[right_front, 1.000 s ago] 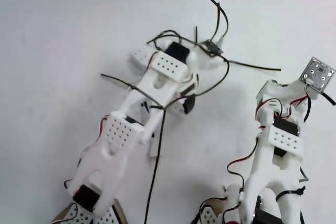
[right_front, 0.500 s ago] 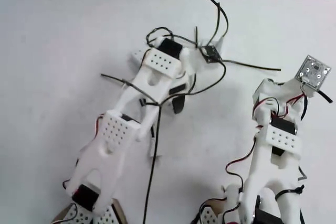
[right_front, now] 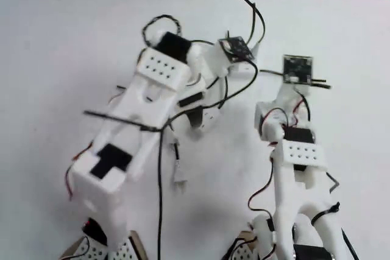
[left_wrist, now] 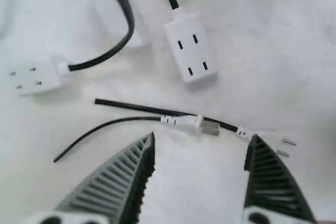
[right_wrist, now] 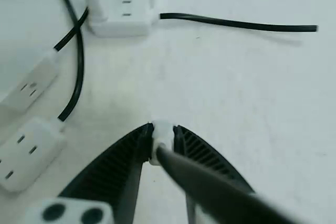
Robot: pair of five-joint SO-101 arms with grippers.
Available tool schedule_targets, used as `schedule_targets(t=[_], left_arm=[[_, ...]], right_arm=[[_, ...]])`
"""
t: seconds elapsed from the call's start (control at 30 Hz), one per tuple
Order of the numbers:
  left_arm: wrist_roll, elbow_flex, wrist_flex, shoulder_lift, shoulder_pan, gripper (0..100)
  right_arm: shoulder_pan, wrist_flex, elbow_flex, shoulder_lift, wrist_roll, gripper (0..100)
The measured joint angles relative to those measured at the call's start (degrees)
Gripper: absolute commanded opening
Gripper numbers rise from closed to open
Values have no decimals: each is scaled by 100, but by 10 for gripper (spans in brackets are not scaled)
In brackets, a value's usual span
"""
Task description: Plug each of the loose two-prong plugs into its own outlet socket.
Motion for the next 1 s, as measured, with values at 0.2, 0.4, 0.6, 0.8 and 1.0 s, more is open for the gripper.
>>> schedule_targets(t=[0.2,0.4,0.6,0.8,1.0], left_arm=[[519,1503,-105,-2004,-387,278],[624,3209,-738,-3780,-1240,278],[844,5029,-1565,-5240,-2110,278],[1240,6892,-2497,-6251,-2831,278],[1477,8510,-3481,-6919,-3130,278]], right_arm=[[-1081,677,-325,0,563,17],[-1916,756,-404,0,1169,17],[-2479,686,-404,0,1477,17],[-2514,466,-818,765,1767,17],[-2514,457,-1468,1820,2075,18]])
